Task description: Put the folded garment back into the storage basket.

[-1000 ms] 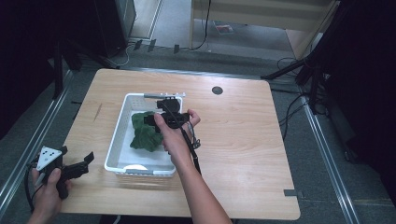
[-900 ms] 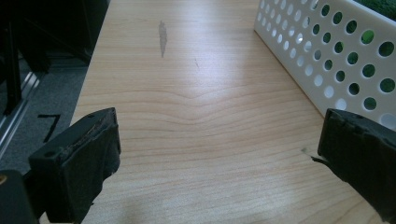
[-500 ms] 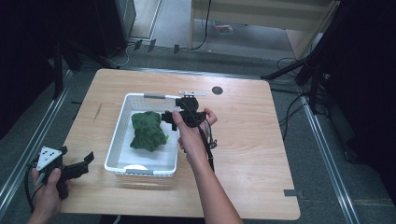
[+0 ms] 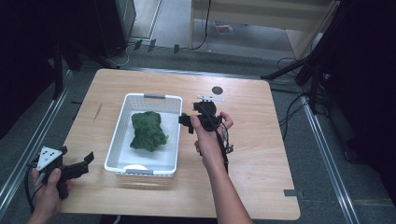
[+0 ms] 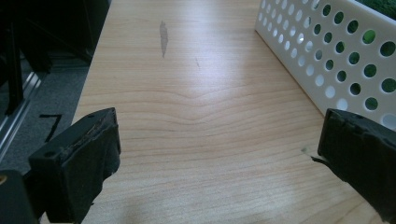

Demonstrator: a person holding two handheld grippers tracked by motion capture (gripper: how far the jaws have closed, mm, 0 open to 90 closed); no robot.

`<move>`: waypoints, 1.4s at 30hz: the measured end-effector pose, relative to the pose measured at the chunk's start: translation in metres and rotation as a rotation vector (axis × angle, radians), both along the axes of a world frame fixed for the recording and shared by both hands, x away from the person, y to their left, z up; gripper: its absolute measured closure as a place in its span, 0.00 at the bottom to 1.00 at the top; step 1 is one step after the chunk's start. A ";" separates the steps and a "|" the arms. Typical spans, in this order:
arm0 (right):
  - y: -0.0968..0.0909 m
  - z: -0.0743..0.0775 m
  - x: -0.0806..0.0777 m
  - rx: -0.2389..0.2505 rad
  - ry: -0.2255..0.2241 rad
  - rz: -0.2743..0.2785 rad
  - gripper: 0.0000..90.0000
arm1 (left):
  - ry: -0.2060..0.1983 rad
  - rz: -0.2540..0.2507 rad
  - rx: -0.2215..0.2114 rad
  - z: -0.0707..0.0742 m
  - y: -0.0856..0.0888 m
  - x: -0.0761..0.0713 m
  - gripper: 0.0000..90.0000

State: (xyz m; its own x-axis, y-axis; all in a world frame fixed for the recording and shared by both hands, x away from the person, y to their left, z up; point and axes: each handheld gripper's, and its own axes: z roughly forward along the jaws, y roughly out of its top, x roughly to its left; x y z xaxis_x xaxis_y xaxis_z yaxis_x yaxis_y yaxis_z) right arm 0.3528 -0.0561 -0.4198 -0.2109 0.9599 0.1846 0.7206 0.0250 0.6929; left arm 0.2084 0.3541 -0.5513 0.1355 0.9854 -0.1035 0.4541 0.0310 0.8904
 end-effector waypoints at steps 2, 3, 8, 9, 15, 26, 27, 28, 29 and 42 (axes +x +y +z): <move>-0.007 -0.001 -0.001 -0.004 -0.004 -0.001 0.18 | 0.000 0.000 -0.001 0.000 0.000 0.000 0.00; -0.010 -0.002 -0.001 -0.007 -0.003 -0.006 0.18 | 0.000 0.000 -0.001 0.000 0.000 0.000 0.00; -0.028 -0.005 -0.003 -0.014 -0.007 -0.024 0.18 | 0.000 0.000 -0.001 0.000 0.000 0.000 0.00; -0.031 -0.006 -0.004 -0.011 -0.007 -0.027 0.18 | 0.001 0.000 -0.001 0.000 0.000 0.000 0.00; -0.052 -0.013 -0.010 -0.016 -0.039 -0.018 0.18 | 0.000 0.001 -0.001 0.000 0.000 0.000 0.00; -0.088 -0.027 -0.027 -0.020 -0.115 0.009 0.18 | 0.001 0.007 -0.002 0.000 0.000 0.000 0.00; -0.090 -0.028 -0.028 -0.020 -0.125 0.016 0.18 | 0.001 0.008 -0.002 0.000 0.000 0.000 0.00; -0.092 -0.030 -0.031 -0.019 -0.137 0.024 0.18 | 0.001 0.008 -0.003 0.000 0.000 0.000 0.00; -0.094 -0.031 -0.033 -0.019 -0.147 0.027 0.18 | 0.002 0.008 -0.002 0.000 0.000 0.000 0.00; -0.129 -0.065 -0.057 -0.029 -0.188 0.028 0.18 | 0.001 0.008 -0.004 0.000 0.000 0.000 0.00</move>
